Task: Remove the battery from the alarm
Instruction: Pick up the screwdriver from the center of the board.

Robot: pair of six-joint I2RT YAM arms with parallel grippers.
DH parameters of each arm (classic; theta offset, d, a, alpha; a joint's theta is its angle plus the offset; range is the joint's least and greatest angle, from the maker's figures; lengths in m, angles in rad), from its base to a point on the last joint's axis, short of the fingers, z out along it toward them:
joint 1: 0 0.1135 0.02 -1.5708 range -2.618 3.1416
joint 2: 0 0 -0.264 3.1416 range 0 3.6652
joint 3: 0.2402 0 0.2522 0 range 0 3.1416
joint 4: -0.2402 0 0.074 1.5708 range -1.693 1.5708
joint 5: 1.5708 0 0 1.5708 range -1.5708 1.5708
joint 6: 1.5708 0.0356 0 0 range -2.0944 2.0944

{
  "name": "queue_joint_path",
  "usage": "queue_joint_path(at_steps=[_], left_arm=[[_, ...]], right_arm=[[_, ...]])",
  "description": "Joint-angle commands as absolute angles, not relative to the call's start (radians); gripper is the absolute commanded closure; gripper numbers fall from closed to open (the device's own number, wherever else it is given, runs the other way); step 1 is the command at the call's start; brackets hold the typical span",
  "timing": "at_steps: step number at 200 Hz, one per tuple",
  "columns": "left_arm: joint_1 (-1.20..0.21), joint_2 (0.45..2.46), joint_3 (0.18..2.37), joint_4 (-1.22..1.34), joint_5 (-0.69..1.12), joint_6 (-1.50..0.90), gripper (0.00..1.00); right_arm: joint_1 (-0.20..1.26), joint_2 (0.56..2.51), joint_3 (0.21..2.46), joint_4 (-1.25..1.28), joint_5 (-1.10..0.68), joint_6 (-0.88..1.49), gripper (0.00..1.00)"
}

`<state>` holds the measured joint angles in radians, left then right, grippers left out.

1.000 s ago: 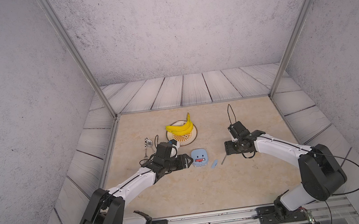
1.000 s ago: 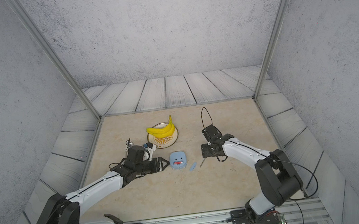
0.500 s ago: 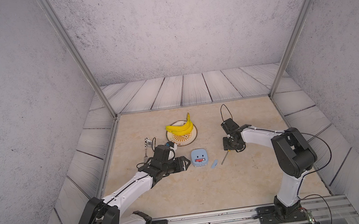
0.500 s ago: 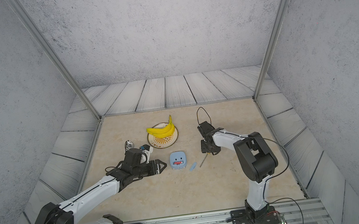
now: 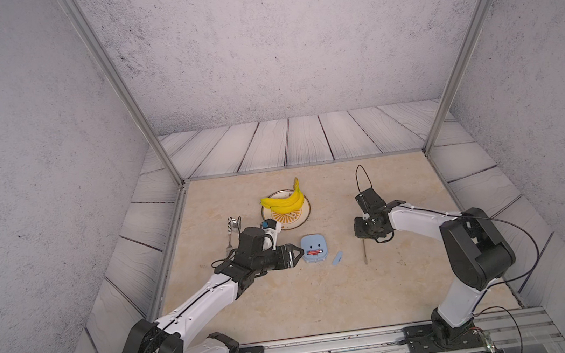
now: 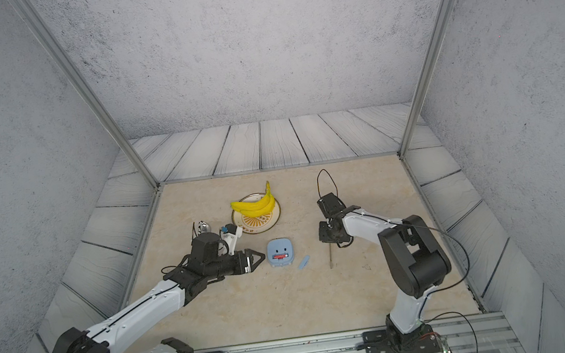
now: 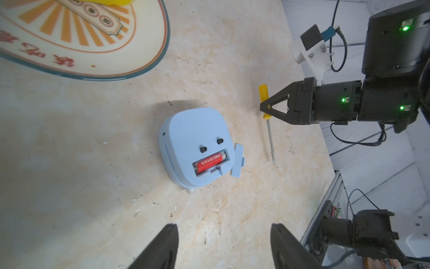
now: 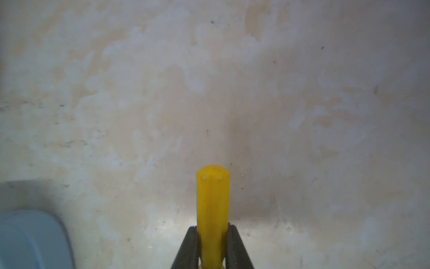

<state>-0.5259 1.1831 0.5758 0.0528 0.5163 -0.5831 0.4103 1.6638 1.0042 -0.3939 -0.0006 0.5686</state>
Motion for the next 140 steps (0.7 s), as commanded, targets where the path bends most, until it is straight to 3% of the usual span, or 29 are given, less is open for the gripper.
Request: queue_joint_path(at_steps=[1,58,140], left_arm=[[-0.536,1.173,0.569,0.171,0.611,-0.574,0.31],[-0.662,1.289,0.702,0.292,0.697,-0.573,0.30],[-0.839,1.600,0.996,0.221,0.626,-0.522,0.33]], right_arm=[[0.407,1.532,0.989,-0.348,-0.086,0.568,0.92],[0.408,1.232,0.864,-0.163,-0.307,0.683,0.93],[0.408,1.077,0.798,-0.145,-0.311,0.791,0.93]])
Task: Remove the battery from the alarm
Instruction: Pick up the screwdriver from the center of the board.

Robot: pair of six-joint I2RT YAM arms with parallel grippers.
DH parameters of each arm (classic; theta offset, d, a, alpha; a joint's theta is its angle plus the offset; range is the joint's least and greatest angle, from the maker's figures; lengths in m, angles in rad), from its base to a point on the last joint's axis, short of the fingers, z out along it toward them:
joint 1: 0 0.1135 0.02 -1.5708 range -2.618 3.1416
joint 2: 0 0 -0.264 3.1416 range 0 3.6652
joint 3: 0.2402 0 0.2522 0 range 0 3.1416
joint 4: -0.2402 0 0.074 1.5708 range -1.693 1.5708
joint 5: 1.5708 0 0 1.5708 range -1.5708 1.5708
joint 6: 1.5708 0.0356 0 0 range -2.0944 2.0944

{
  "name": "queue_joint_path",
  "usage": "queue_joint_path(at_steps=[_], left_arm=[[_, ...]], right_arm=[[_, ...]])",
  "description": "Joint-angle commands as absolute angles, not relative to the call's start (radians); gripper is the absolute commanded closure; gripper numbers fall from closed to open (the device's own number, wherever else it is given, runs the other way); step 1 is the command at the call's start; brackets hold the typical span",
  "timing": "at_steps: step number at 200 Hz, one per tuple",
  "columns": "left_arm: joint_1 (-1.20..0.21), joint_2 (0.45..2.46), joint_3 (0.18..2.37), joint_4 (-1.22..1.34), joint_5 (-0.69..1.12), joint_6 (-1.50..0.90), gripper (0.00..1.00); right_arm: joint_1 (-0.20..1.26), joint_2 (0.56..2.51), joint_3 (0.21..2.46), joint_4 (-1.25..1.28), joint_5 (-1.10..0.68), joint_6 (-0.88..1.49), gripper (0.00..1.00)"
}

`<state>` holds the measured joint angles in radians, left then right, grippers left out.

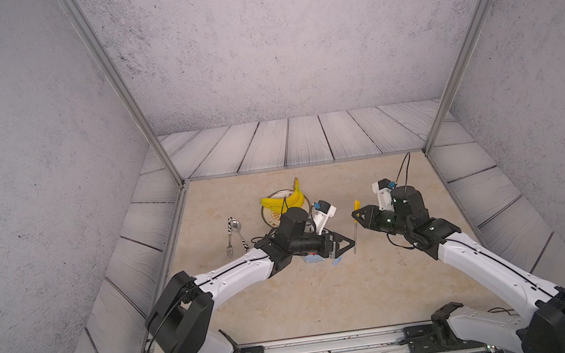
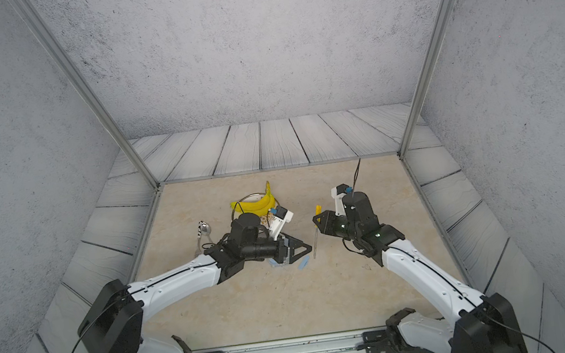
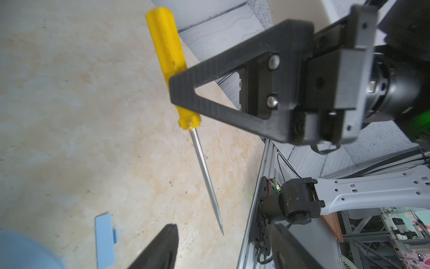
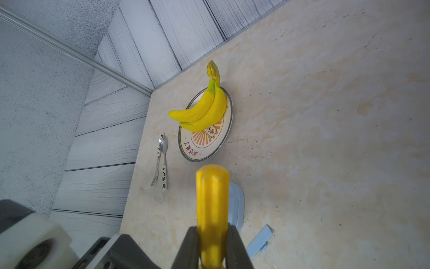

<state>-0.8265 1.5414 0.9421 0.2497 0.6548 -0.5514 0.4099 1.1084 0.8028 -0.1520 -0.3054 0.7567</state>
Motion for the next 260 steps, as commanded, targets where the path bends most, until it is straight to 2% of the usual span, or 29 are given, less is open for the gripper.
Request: queue_joint_path(at_steps=[1,43,117,150,197,213,242,260], left_arm=[[-0.839,1.603,0.997,0.221,0.626,-0.523,0.33],[-0.853,1.686,1.088,0.183,0.623,-0.519,0.44],[-0.854,1.740,1.150,0.134,0.621,-0.511,0.89],[-0.820,1.685,1.106,0.160,0.653,-0.526,1.00],[-0.704,1.542,0.968,0.271,0.780,-0.554,1.00],[-0.672,1.494,0.932,0.298,0.837,-0.537,1.00],[-0.660,1.427,0.928,0.281,0.919,-0.463,1.00],[-0.661,1.401,0.931,0.307,0.977,-0.443,1.00]], right_arm=[[0.408,1.077,0.797,-0.146,-0.310,0.791,0.93],[0.407,1.063,0.783,-0.176,-0.293,0.800,0.93],[0.407,1.062,0.781,-0.223,-0.289,0.768,0.90],[0.400,1.025,0.788,-0.241,-0.305,0.671,0.70],[0.386,0.902,0.820,-0.265,-0.357,0.475,0.31],[0.386,0.863,0.824,-0.240,-0.421,0.424,0.21],[0.383,0.838,0.822,-0.149,-0.582,0.388,0.09],[0.386,0.856,0.820,-0.073,-0.711,0.376,0.08]])
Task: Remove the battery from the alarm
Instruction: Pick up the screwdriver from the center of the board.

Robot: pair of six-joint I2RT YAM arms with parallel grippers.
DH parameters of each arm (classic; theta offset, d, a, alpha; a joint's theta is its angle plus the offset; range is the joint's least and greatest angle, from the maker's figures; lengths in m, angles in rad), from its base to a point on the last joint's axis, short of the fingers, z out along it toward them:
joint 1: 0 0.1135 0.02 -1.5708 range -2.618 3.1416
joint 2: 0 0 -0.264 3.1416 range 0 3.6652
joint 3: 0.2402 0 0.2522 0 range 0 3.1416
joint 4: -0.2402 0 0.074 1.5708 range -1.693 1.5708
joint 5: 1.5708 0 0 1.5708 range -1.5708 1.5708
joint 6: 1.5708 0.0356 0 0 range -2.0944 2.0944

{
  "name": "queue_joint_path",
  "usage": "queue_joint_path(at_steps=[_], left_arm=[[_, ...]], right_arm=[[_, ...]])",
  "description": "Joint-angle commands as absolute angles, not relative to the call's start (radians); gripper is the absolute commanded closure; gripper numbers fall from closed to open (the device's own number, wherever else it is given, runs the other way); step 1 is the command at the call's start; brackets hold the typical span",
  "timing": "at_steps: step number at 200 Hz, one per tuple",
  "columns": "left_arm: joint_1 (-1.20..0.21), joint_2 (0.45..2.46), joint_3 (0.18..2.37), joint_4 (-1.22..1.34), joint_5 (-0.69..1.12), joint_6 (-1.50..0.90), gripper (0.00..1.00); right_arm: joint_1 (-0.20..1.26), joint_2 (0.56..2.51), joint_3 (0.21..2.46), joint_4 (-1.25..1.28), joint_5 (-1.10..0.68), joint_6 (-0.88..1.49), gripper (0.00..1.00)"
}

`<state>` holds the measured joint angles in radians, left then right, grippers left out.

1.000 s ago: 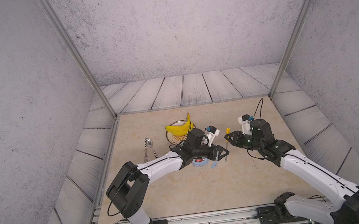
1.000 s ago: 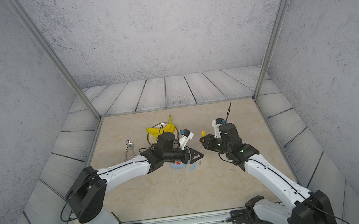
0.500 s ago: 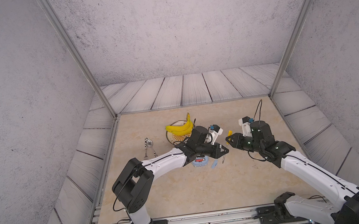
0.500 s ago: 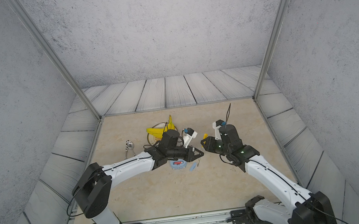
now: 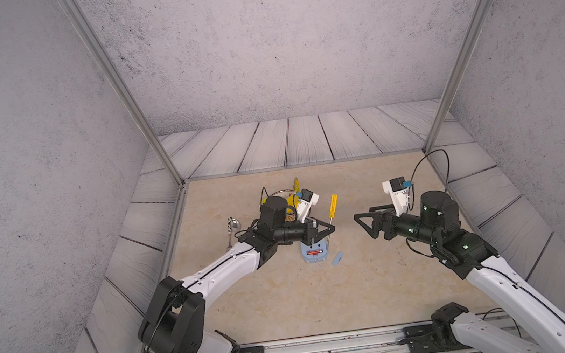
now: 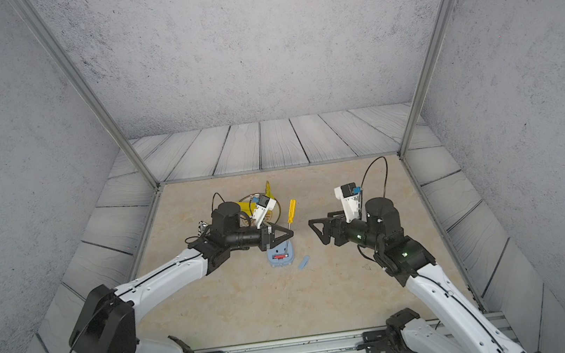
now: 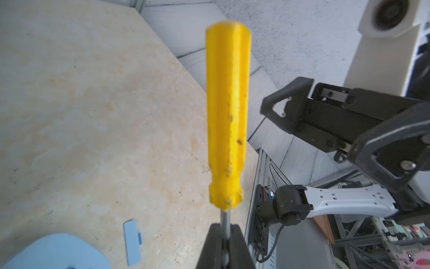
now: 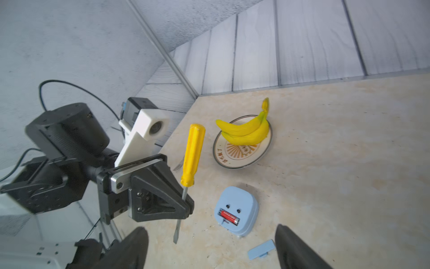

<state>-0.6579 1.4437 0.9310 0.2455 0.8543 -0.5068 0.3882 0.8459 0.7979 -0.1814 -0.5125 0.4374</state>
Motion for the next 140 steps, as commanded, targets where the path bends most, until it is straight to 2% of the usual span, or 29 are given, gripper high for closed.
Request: queue_joint_path(at_steps=[1,31,81,140], left_arm=[[-0.661,1.400,0.931,0.307,0.979,-0.442,1.00],[-0.674,1.380,0.954,0.286,1.037,-0.369,1.00],[-0.698,1.392,1.004,0.193,1.082,-0.259,1.00],[-0.701,1.406,1.011,0.165,1.089,-0.235,1.00]], right_arm=[[0.386,0.858,0.820,-0.067,-0.717,0.374,0.08],[0.387,0.927,0.815,0.037,-0.885,0.352,0.07],[0.392,1.067,0.930,-0.026,-1.073,0.290,0.10],[0.400,1.137,0.957,-0.039,-1.162,0.273,0.33]])
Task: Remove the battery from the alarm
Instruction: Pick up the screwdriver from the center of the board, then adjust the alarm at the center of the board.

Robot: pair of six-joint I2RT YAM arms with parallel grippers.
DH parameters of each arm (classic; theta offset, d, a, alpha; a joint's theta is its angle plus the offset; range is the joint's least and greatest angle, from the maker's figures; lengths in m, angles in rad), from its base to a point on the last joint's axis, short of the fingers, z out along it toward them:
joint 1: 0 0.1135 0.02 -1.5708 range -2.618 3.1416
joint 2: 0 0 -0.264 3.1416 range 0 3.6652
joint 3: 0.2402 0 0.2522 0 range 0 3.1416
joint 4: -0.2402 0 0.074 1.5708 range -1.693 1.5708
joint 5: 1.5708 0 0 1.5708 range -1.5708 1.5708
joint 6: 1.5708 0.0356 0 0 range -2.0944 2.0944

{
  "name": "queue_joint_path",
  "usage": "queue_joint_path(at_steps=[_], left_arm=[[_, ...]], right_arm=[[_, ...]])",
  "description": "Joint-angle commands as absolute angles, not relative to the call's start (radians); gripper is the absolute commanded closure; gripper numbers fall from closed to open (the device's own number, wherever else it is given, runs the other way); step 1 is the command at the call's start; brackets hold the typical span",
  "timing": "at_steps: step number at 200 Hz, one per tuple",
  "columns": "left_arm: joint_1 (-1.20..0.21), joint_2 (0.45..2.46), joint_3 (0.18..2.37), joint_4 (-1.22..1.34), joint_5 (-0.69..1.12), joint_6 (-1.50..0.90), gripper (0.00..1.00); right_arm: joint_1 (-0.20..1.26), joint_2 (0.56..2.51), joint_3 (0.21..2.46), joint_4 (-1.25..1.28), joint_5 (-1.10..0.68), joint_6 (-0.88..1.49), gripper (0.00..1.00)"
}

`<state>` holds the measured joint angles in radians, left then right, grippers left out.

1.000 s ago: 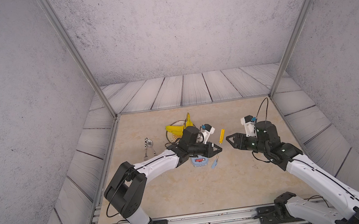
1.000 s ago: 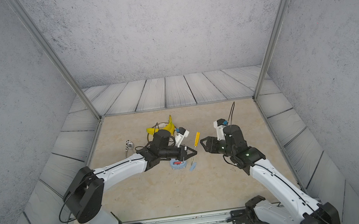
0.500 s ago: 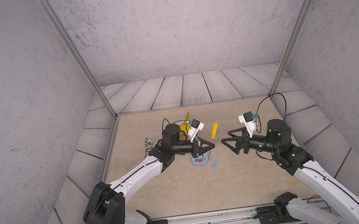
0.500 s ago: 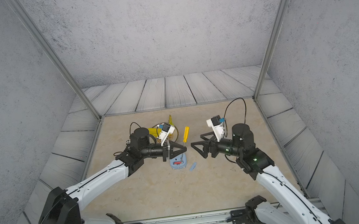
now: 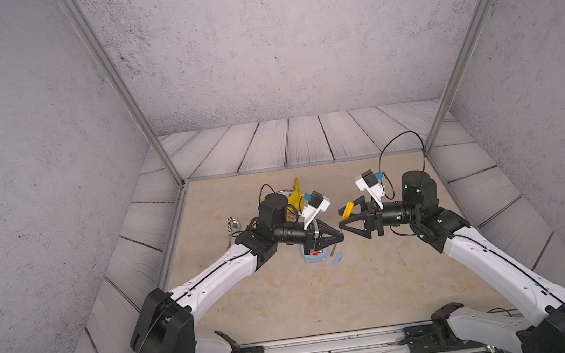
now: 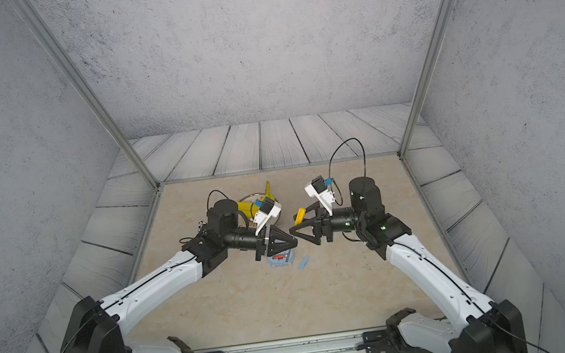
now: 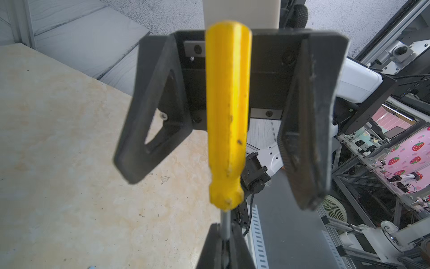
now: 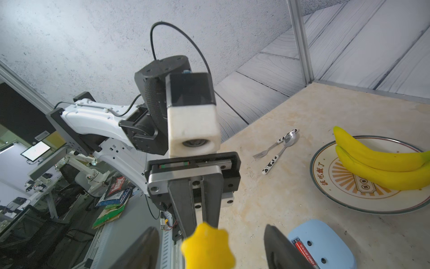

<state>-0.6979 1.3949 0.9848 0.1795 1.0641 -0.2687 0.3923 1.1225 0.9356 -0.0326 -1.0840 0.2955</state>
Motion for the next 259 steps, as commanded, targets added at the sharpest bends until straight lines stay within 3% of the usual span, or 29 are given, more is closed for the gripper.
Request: queue_joint_path(at_steps=[1,45,79,103,119,136,177,216,259], left_arm=[[-0.701,1.406,1.012,0.165,1.089,-0.235,1.00],[-0.701,1.417,1.024,0.140,1.089,-0.223,1.00],[-0.701,1.413,1.023,0.109,1.071,-0.210,1.00],[-0.694,1.392,1.009,0.098,1.037,-0.216,0.83],[-0.678,1.368,0.982,0.104,1.008,-0.236,0.66],[-0.652,1.330,0.940,0.109,0.969,-0.268,0.49],[-0.568,1.238,0.816,0.027,0.725,-0.378,0.29],[-0.464,1.283,0.742,-0.060,0.606,-0.466,0.21],[-0.425,1.483,0.774,-0.043,0.663,-0.454,0.18]], right_arm=[[0.399,1.138,0.957,-0.041,-1.163,0.272,0.33],[0.416,1.158,0.982,-0.104,-1.177,0.211,0.54],[0.420,1.164,1.003,-0.163,-1.178,0.163,0.81],[0.419,1.148,1.011,-0.217,-1.135,0.121,0.93],[0.420,1.127,1.006,-0.233,-1.088,0.110,1.00],[0.419,1.095,0.993,-0.236,-1.007,0.117,1.00],[0.419,0.981,0.884,-0.119,-0.722,0.245,1.00],[0.421,0.895,0.730,0.017,-0.483,0.396,1.00],[0.424,0.880,0.624,0.083,-0.387,0.490,1.00]])
